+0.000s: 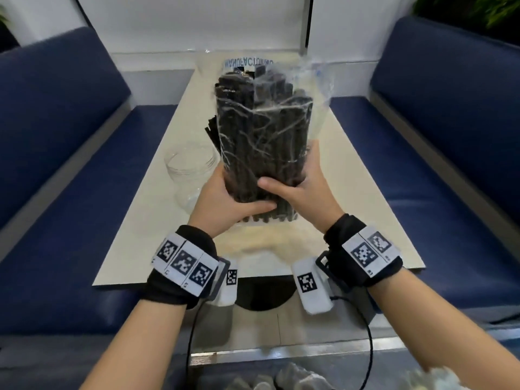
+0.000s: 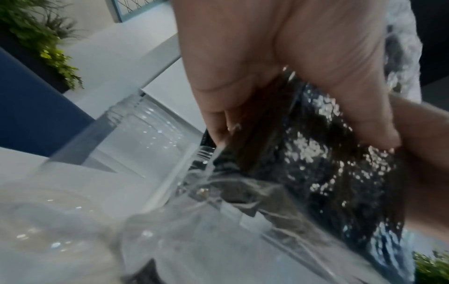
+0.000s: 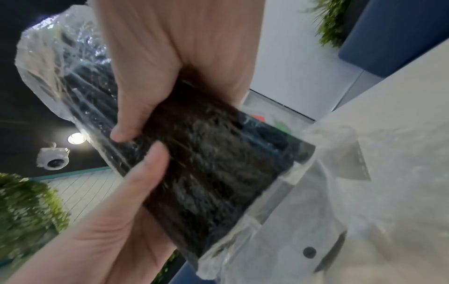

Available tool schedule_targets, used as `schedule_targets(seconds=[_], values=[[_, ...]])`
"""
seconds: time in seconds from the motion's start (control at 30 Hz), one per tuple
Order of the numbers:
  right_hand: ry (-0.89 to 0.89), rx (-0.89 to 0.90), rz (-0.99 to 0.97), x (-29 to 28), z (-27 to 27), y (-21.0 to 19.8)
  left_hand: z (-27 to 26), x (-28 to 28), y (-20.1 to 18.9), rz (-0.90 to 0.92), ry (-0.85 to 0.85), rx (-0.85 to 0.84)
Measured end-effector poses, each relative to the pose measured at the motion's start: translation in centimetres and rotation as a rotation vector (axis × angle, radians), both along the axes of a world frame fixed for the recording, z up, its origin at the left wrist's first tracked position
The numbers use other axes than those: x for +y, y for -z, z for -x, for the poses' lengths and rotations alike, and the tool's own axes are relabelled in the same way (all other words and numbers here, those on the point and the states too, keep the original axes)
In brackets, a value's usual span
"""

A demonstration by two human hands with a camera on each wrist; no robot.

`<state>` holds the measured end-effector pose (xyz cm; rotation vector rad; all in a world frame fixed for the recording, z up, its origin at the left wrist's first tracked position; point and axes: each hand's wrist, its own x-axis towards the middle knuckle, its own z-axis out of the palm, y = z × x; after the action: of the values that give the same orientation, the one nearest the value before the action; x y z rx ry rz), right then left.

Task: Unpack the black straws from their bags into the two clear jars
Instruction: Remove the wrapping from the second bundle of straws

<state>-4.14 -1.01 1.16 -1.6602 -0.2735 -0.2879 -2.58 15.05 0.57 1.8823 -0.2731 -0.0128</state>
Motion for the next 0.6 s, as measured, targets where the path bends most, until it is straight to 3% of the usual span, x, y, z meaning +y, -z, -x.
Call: schedule_targets(seconds=[0.17,0.47,0.6], values=[[-0.203,0.095,0.135,2.9,-0.5,0.6,0.4,2.6,2.2,0.096,-0.131,0.015],[-0.238,0.197,0.256,5.5,-0.3,2.8,1.3,5.7,5.2,-0.015,-0.159,0.028],[-0.254,0.126,0.156,5.9,0.2,1.7,1.8,6.5,4.3,0.038,-0.152,-0.012]])
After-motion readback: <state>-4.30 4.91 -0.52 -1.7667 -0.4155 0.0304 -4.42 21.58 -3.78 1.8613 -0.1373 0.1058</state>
